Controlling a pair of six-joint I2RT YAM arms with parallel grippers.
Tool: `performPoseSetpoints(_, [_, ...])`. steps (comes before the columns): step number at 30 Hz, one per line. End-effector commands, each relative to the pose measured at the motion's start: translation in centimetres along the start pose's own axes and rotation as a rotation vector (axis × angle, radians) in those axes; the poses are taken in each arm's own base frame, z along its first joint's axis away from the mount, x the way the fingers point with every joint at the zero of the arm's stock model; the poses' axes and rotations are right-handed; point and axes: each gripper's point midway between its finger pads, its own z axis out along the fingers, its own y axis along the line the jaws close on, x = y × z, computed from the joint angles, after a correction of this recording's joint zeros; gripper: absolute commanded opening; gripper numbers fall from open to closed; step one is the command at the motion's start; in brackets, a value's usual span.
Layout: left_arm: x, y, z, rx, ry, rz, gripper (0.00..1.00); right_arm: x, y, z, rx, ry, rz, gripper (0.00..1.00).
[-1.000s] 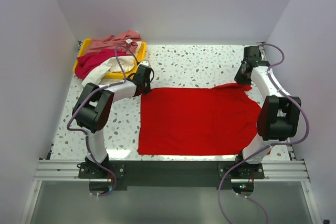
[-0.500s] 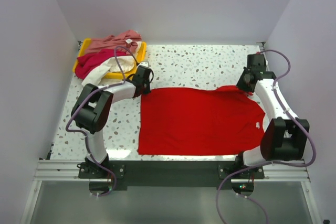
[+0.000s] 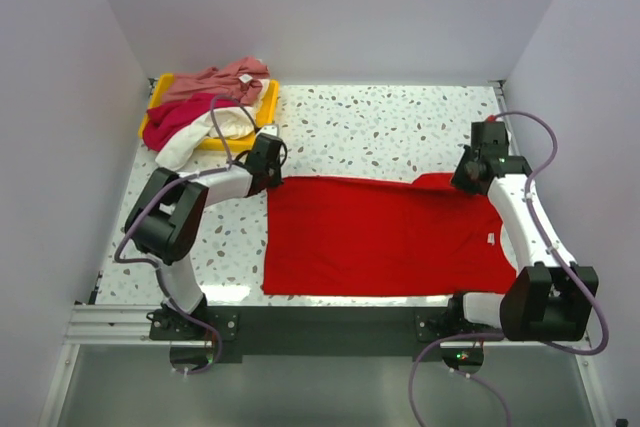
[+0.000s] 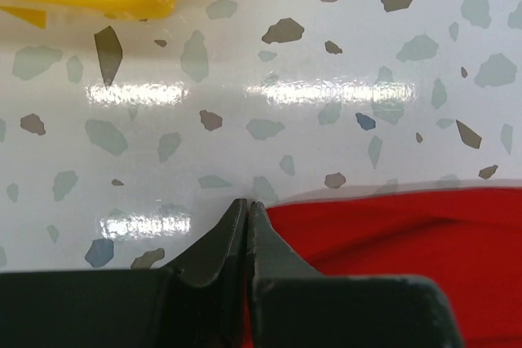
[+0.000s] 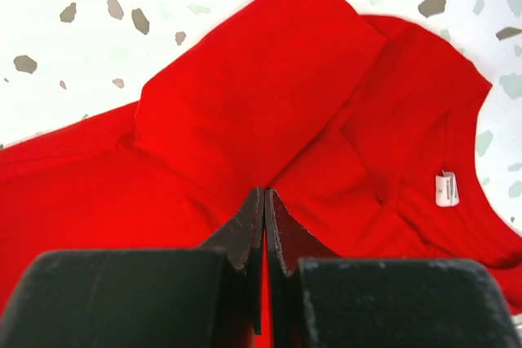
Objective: Fold and stack the t-shirts
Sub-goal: Fold the tshirt
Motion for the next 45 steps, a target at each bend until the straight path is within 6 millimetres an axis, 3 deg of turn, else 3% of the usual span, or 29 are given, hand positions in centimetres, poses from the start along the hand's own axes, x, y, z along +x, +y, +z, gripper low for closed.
performPoseSetpoints(1, [-1.9,-0.3,-1.3,0.038,-0.083,-0.022,0.0,0.5,-0.8,-1.4,0.021,-0.01,-0.015,0.0])
performPoseSetpoints(11, [-3.2,0.2,-4.7,0.072,-0.18,-0.065,0.0,2.4,-1.8,-2.6,0.053,0.017,-0.065,0.0])
performPoseSetpoints(23, [-1.9,-0.1,-9.0,0.196,-0.217,-0.114,0.0,4.3,-2.5,-3.2,0.07,0.053,-0.115,0.0])
performPoseSetpoints(26, [-0.5,-0.4,-10.0,0.251,-0.205,-0.126,0.0,4.2,-2.3,-3.7,0.068,0.051,-0.117,0.0])
performPoseSetpoints(35, [0.6,0.2,-12.5,0.285,-0.212,-0.125,0.0,5.2,-2.9,-4.9,0.09,0.093,-0.123,0.0])
performPoseSetpoints(39, [2.5,0.5,-12.8,0.29,-0.179,-0.118,0.0,6.0,-3.5,-5.4,0.111,0.114,-0.124,0.0])
performPoseSetpoints(45, [4.7,0.6,-13.8,0.295,-0.146,-0.093,0.0,5.6,-4.4,-6.9,0.146,0.099,-0.119,0.0])
